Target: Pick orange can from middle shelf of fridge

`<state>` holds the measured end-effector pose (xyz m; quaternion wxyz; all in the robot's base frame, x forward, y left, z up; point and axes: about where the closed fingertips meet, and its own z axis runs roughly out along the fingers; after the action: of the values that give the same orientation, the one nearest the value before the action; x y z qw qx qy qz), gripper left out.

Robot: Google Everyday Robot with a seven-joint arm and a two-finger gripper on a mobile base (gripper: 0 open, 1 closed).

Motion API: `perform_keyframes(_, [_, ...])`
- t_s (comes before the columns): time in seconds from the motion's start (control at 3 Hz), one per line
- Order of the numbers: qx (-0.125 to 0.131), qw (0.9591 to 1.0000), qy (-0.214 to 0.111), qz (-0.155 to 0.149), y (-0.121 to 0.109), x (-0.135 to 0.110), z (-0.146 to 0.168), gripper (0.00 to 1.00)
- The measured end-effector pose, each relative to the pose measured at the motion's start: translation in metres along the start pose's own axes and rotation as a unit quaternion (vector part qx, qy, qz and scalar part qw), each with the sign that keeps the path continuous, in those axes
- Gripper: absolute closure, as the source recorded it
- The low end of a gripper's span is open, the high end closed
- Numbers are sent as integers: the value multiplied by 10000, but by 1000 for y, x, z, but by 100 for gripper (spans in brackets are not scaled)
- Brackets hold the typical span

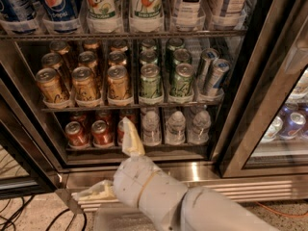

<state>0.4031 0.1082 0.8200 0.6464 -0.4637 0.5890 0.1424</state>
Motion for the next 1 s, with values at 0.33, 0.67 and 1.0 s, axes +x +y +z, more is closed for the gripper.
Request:
perform_keyframes(0.33, [154,9994,-244,166,12,6,18,0])
perform_keyframes(0.67, [488,9983,-239,215,10,18,32,0])
perform_keyframes(1.0, [909,9956,-90,206,0,32,41,0])
